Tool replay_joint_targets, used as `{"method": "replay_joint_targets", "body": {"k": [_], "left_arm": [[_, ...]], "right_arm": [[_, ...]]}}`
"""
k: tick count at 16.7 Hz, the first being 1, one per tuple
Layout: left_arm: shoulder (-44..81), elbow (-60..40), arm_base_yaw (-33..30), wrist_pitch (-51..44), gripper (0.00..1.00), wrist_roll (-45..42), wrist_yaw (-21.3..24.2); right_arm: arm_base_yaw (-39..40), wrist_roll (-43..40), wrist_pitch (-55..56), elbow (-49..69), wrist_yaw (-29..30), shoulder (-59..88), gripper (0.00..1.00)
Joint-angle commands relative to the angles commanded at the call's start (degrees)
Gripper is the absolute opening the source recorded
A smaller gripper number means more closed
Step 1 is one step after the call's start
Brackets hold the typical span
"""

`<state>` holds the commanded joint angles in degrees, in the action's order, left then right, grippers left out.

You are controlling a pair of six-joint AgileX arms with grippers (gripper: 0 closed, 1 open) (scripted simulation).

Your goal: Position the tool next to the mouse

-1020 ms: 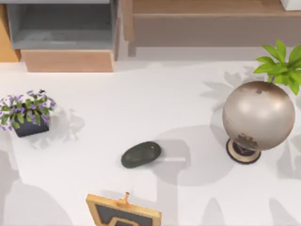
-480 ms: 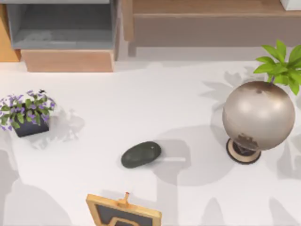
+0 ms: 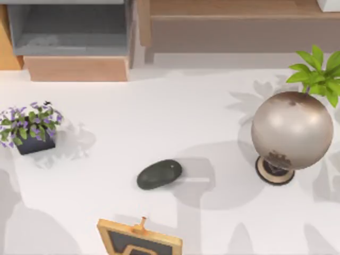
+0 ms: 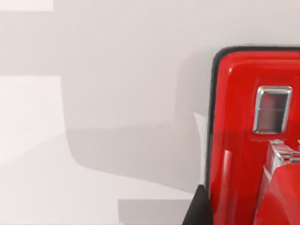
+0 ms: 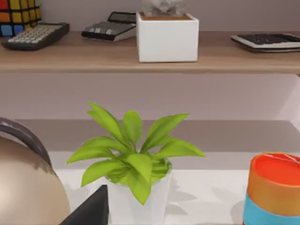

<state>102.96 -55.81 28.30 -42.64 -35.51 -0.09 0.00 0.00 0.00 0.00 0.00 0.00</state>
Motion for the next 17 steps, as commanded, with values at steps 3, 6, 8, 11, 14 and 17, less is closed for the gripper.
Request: {"method": "replay_joint_targets", "body": {"k": [3,6,8,11,14,17], "left_arm": [[-1.49,-1.60,-0.02,-3.07,0.00,0.02,0.00],[-3.18,-3.30,-0.05,-6.53,0.00,0.08,-0.01],[-3.35,-3.46,-0.05,-6.82,0.00,0.09,-0.01],[-3.10,-3.31,-0.03,-6.66,0.00,0.01,-0.04],[-3.71,-6.84,-2.46,-7.96,0.00,1.77,-0.05],[-2.78,-15.19,-8.33,-11.26,0.00,6.22,-0.22]], "right_arm": [[0.00,0.00,0.00,0.00,0.00,0.00,1.00],[0.00,0.00,0.00,0.00,0.00,0.00,1.00],[0.00,0.00,0.00,0.00,0.00,0.00,1.00],[0.00,0.00,0.00,0.00,0.00,0.00,1.00],[0.00,0.00,0.00,0.00,0.00,0.00,1.00],[0.00,0.00,0.00,0.00,0.00,0.00,1.00]]}}
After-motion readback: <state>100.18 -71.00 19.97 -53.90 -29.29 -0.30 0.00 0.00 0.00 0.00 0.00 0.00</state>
